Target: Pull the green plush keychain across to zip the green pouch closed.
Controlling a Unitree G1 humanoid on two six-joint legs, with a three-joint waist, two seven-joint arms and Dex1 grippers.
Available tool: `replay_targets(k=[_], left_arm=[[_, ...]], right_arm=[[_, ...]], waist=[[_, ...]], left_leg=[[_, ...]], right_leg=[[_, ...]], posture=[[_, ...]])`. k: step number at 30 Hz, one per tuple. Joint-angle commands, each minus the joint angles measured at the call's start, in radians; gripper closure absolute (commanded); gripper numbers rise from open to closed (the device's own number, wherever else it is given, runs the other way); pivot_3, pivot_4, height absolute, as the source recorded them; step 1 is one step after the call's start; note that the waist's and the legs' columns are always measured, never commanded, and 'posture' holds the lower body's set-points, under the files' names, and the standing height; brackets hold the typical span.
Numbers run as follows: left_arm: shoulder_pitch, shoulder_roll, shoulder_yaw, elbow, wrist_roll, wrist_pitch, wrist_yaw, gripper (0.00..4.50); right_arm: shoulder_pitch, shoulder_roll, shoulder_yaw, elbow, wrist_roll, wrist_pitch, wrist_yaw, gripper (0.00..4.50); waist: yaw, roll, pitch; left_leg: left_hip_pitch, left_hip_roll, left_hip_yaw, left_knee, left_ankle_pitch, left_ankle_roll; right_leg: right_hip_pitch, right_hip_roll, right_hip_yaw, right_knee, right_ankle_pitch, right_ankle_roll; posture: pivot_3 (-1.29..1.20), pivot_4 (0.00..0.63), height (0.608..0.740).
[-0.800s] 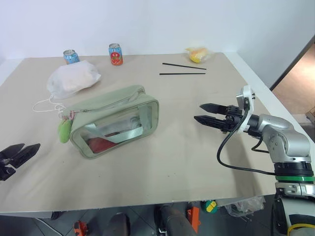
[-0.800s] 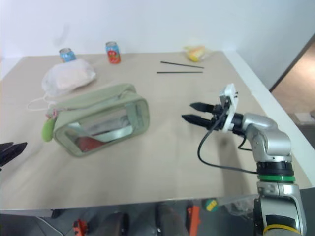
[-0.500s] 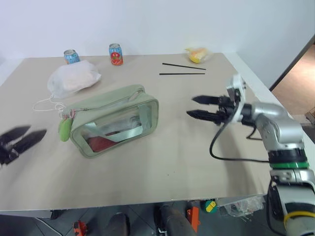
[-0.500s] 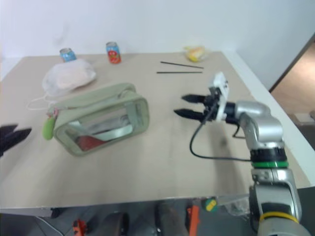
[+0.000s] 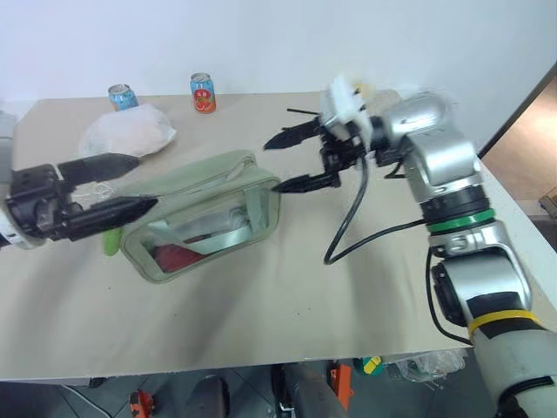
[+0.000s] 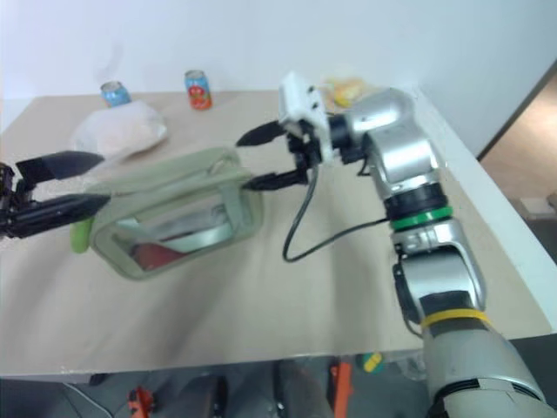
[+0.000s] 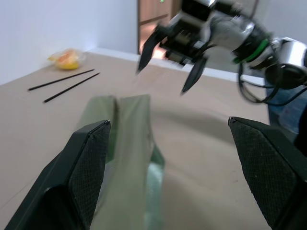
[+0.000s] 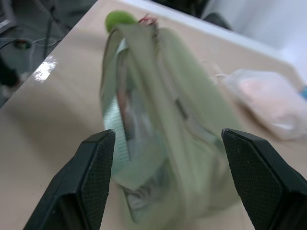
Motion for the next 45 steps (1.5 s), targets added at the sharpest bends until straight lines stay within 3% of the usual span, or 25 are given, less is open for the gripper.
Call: replay_targets(k=[1, 9, 12, 20, 29, 34, 39, 45], left_arm=[[0.01, -0.013, 0.012, -0.02, -0.009, -0.024, 0.0, 0.45], [0.059, -0.052, 0.05, -0.043, -0.048, -0.021, 0.057, 0.45], [0.078, -0.059, 0.062, -0.049, -0.05, -0.029, 0.068, 0.42], [0.094, -0.073, 0.093, -0.051, -0.066, -0.039, 0.089, 0.42], [0.121, -0.092, 0.151, -0.045, -0.095, -0.055, 0.123, 0.42], [0.152, -0.127, 0.217, -0.027, -0.147, -0.052, 0.172, 0.42], [0.209, -0.193, 0.251, -0.021, -0.195, -0.056, 0.237, 0.42], [0.284, -0.267, 0.223, -0.026, -0.19, -0.075, 0.278, 0.42]], right_arm=[[-0.06, 0.029, 0.029, 0.078, -0.081, -0.12, 0.004, 0.85], [-0.142, 0.122, 0.05, 0.214, -0.149, -0.234, 0.025, 0.85], [-0.146, 0.127, 0.053, 0.226, -0.152, -0.243, 0.053, 1.7], [-0.098, 0.09, 0.065, 0.208, -0.153, -0.251, 0.116, 4.47], [-0.002, 0.021, 0.07, 0.145, -0.129, -0.206, 0.121, 4.47], [-0.011, -0.041, 0.038, 0.14, -0.152, -0.163, 0.036, 4.47], [-0.011, -0.13, 0.001, -0.054, -0.087, 0.003, 0.07, 4.47], [-0.056, -0.13, -0.003, -0.295, -0.097, 0.316, -0.077, 4.47]], waist=[[0.001, 0.0, 0.0], [0.001, 0.0, 0.0], [0.001, 0.0, 0.0], [0.002, 0.0, 0.0], [0.002, 0.0, 0.0], [0.005, 0.0, 0.0], [0.014, 0.0, 0.0], [0.002, 0.0, 0.0]], left_leg=[[0.0, 0.0, -0.001, 0.001, 0.0, 0.0], [-0.001, 0.0, -0.003, 0.001, 0.001, -0.002], [-0.001, 0.0, -0.003, 0.001, 0.001, -0.002], [-0.001, -0.001, -0.003, 0.002, 0.002, -0.002], [0.002, -0.001, -0.004, 0.003, 0.002, -0.003], [0.008, -0.002, -0.003, 0.003, 0.002, -0.003], [0.008, -0.002, -0.003, 0.003, 0.003, -0.003], [0.007, 0.0, -0.001, 0.001, 0.002, -0.003]], right_leg=[[0.0, 0.0, -0.001, 0.0, 0.0, 0.0], [0.0, 0.0, -0.002, 0.001, 0.001, 0.0], [0.0, 0.0, -0.002, 0.001, 0.001, 0.0], [0.0, -0.001, -0.003, 0.001, 0.001, 0.0], [0.003, -0.002, -0.003, 0.002, 0.002, 0.0], [0.009, -0.002, -0.003, 0.002, 0.002, 0.0], [0.009, -0.002, -0.003, 0.002, 0.002, 0.0], [0.006, 0.0, -0.001, 0.003, 0.001, -0.001]], posture=[[0.0, 0.15, 0.74], [0.0, 0.15, 0.74], [0.0, 0.15, 0.74], [0.0, 0.15, 0.74], [0.0, 0.15, 0.74], [0.0, 0.15, 0.74], [0.0, 0.15, 0.74], [0.0, 0.15, 0.74]])
